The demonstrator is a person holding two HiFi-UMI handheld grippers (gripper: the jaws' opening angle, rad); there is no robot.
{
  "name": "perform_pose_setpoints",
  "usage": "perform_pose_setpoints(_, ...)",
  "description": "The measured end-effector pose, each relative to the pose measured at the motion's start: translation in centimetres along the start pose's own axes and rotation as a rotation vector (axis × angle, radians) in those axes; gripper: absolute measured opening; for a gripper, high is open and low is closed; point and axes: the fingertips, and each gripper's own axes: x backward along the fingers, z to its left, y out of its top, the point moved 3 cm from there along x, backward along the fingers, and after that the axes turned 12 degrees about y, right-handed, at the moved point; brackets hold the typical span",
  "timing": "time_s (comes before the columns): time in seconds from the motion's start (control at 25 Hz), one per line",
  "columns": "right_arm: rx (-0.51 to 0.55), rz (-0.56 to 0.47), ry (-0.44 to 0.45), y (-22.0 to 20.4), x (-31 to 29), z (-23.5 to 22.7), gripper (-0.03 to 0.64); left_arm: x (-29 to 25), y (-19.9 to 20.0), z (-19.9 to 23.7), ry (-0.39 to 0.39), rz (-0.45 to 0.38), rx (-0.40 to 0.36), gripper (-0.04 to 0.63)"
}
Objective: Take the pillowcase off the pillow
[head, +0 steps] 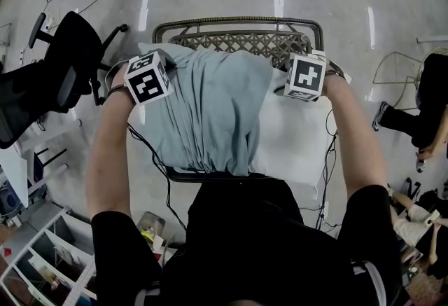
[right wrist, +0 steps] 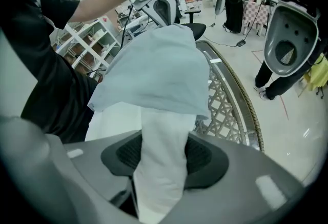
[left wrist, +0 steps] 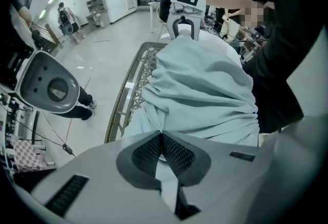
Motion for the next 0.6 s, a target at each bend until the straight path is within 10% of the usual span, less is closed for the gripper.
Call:
perform_pose_setpoints(0.32,-0.059,-0.048,-0.337,0.2,1.2,0.6,0.336,3.3,-0.5,-4.1,0.144,-0.190,0.187,0.089)
perform_pose_setpoints(0.6,-0.110,-0.100,-0.385,0.4,-2.0,9.4,0.336,4.1,-4.0,-12.9,0.157,-0.215,0.220,0.103)
